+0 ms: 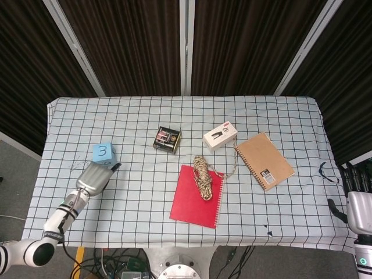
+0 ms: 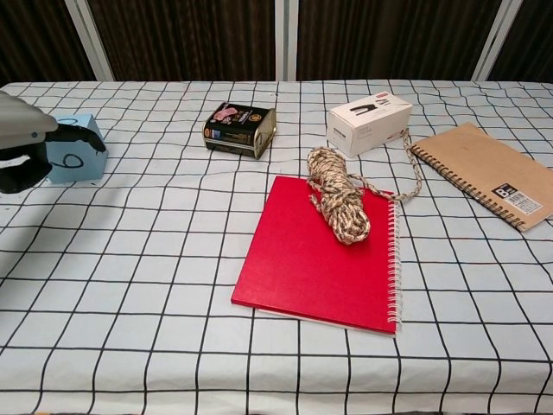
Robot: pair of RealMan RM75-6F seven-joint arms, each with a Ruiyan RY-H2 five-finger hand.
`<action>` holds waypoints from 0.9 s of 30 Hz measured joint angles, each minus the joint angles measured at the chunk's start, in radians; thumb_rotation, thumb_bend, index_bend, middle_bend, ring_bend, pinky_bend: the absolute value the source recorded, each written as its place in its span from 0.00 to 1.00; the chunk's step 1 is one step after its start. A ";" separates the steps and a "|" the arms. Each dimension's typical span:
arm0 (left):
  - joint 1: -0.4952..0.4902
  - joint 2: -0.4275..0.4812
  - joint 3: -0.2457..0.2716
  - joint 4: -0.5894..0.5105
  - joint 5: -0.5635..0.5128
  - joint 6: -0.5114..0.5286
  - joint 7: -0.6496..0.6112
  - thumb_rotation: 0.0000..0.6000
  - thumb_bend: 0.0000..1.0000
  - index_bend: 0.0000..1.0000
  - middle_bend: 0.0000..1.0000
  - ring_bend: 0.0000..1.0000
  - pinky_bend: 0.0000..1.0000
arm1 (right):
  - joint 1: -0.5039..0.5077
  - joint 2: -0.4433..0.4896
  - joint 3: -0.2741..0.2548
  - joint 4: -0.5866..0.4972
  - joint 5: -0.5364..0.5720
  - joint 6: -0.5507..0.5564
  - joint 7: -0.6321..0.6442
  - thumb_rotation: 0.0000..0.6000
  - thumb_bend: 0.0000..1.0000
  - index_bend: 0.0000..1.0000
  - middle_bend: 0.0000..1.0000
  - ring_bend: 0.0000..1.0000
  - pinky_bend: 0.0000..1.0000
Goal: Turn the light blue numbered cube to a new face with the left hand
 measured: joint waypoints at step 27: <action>-0.139 -0.013 0.110 0.069 -0.232 0.067 0.112 1.00 0.71 0.19 0.84 0.93 0.93 | 0.004 -0.018 0.001 0.024 0.018 -0.013 0.008 1.00 0.25 0.00 0.00 0.00 0.00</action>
